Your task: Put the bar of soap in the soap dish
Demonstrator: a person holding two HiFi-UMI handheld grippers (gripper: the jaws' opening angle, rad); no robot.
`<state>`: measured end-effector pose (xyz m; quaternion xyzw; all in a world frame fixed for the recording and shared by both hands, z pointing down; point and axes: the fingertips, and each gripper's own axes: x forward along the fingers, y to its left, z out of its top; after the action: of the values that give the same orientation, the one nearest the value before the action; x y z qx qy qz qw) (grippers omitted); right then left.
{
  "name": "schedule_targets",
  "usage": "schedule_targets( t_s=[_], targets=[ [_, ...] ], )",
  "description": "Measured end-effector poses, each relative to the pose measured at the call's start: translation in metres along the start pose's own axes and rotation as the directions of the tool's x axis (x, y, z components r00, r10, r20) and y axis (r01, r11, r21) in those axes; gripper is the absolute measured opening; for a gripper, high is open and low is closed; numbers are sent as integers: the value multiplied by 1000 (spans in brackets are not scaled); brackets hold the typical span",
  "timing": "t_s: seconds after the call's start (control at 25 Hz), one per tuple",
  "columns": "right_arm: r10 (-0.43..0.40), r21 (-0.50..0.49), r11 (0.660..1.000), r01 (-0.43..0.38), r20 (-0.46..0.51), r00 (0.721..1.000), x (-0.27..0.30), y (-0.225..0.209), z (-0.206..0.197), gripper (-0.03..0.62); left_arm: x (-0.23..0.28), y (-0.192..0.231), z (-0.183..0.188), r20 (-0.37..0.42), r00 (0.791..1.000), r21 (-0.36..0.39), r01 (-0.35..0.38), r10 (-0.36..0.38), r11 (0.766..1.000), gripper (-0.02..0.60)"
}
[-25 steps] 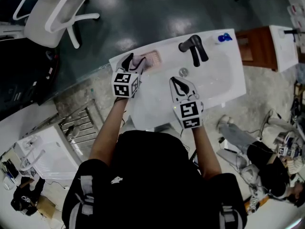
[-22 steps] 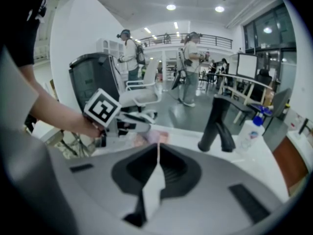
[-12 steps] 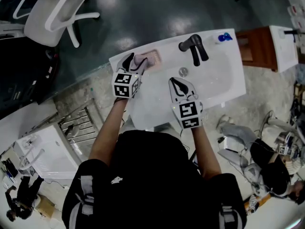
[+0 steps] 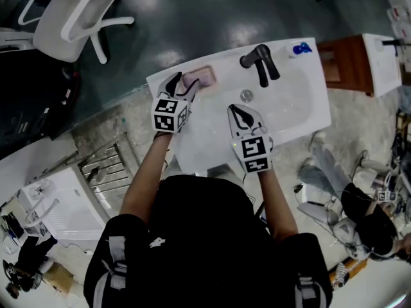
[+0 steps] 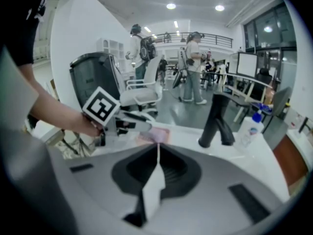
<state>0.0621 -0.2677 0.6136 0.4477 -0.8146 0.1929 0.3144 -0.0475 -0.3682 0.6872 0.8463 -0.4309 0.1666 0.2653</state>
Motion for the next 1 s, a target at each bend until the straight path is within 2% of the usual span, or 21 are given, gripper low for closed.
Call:
schedule_targets(
  t_s=[0.24, 0.36, 0.64, 1.0],
  targets=[
    [-2, -6, 1000, 2, 14, 1000, -4, 2, 3, 37, -8, -7, 3, -1, 1000, 25, 22, -22, 999, 258],
    [-5, -14, 1000, 5, 37, 999, -9, 3, 10, 37, -16, -12, 8, -14, 999, 44, 29, -29, 999, 210],
    [-5, -31, 999, 8, 113, 994, -22, 4, 38, 37, -48, -21, 34, -3, 1000, 125, 16, -15, 992, 164],
    [-10, -75, 997, 28, 228, 974, -46, 8, 86, 37, -110, -47, 78, 91, 994, 187, 34, -51, 982, 55]
  ],
)
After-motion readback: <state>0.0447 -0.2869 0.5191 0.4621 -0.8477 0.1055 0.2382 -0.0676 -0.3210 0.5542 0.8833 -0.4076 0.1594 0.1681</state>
